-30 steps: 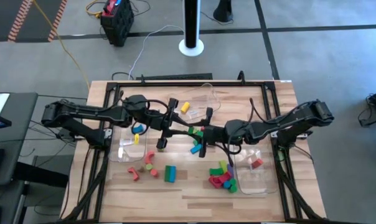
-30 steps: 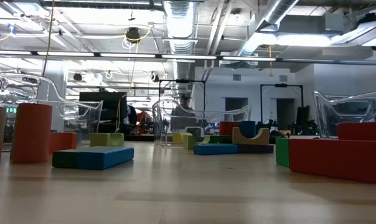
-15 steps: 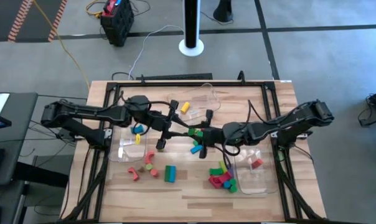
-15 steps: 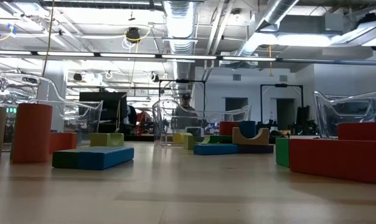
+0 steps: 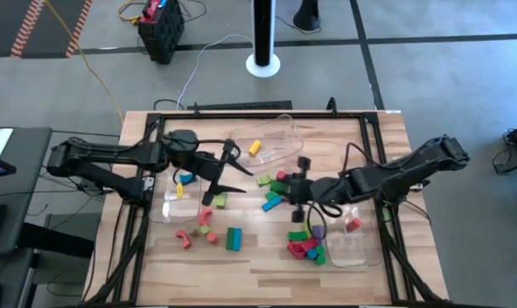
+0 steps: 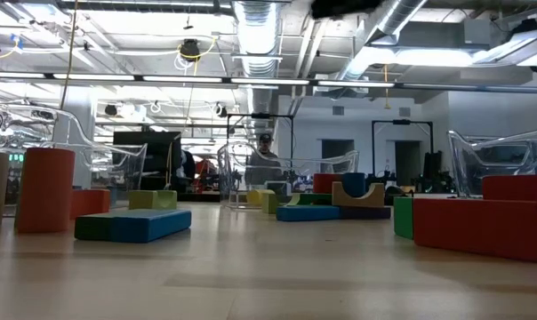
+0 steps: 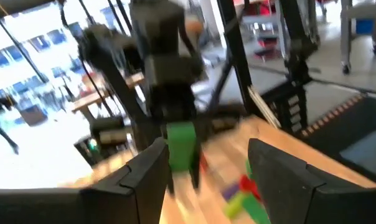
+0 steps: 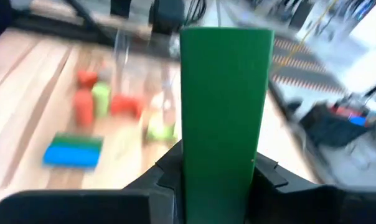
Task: Sort blocks by size
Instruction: Put the green rectangular block into the right transparent bin
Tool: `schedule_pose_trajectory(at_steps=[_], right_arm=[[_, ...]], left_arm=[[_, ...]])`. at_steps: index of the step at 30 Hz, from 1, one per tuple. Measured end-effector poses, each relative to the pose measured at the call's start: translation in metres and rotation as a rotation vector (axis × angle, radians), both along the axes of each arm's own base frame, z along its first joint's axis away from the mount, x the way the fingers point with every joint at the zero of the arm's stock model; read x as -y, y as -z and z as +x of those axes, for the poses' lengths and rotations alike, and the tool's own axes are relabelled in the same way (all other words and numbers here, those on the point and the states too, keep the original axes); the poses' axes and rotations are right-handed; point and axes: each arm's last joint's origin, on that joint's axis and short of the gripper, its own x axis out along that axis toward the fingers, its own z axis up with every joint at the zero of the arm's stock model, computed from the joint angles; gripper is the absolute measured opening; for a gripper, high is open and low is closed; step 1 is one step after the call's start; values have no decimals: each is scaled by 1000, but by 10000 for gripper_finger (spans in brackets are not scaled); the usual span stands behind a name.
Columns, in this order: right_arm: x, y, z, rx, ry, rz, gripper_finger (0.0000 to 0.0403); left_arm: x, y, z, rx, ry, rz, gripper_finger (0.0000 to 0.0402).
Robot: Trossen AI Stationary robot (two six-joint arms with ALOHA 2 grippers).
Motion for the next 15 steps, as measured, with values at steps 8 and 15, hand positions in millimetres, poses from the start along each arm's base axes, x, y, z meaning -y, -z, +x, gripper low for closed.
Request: schedule_pose_trajectory(at_steps=[8, 15], right_arm=[[-10, 6, -45, -201, 85, 174, 126], [-24, 12, -79, -350, 150, 317, 128]], left_arm=[[0, 25, -1, -249, -7, -12, 214], [1, 48, 6, -409, -1, -12, 214]])
